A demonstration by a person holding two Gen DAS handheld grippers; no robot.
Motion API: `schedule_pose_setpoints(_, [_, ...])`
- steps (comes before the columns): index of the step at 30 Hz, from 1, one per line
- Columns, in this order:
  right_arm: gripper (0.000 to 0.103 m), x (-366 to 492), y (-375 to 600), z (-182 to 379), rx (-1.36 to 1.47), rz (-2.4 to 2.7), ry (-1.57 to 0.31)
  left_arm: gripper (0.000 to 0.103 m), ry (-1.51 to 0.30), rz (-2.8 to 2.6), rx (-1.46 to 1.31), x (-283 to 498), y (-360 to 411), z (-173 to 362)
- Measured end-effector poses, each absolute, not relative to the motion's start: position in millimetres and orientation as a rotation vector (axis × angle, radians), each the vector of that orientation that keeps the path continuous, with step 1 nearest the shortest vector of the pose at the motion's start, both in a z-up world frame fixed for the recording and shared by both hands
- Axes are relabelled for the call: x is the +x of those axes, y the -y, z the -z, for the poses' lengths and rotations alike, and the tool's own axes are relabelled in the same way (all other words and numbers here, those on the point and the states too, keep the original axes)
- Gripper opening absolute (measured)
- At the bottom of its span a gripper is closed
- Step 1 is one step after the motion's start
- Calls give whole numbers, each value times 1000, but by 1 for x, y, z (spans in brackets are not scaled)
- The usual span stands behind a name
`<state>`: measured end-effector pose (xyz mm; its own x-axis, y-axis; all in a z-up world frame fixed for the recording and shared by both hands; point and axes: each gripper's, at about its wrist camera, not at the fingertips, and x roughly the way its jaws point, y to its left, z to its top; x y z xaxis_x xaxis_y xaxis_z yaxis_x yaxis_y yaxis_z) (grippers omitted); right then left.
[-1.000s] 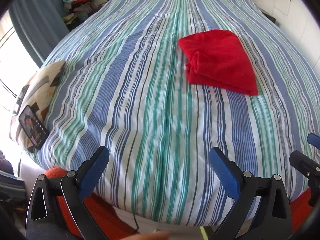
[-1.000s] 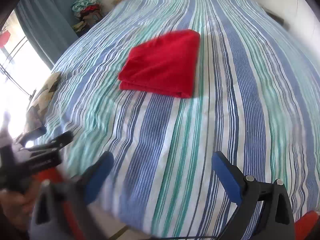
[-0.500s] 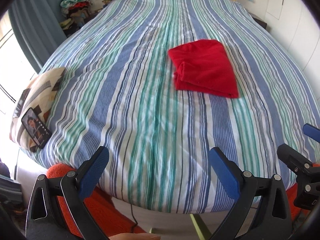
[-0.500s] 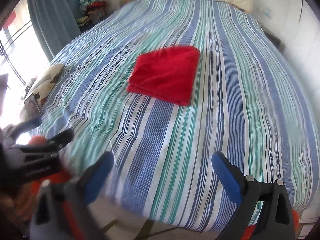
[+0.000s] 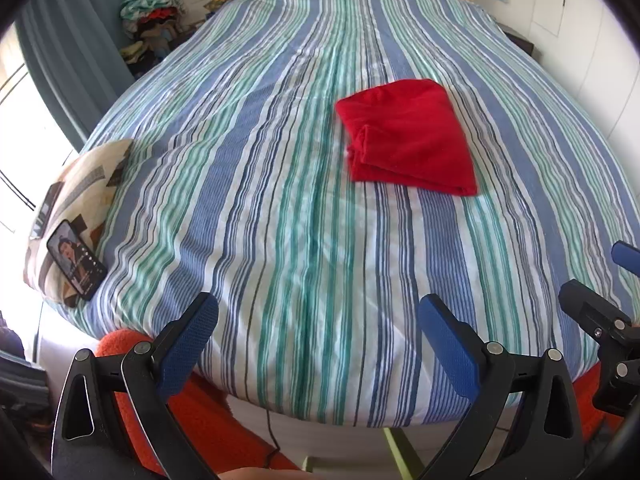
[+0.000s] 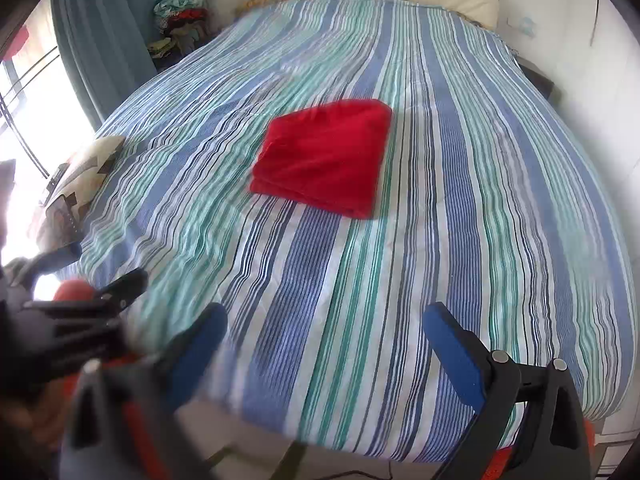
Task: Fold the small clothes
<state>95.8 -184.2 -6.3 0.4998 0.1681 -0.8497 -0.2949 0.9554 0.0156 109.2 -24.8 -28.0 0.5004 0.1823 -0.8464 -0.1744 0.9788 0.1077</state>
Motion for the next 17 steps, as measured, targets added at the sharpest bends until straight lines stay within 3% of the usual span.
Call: schedule_pose_setpoints(17, [98, 94, 181, 7, -158, -274, -999, 101, -1026, -231, 4, 108, 24, 30])
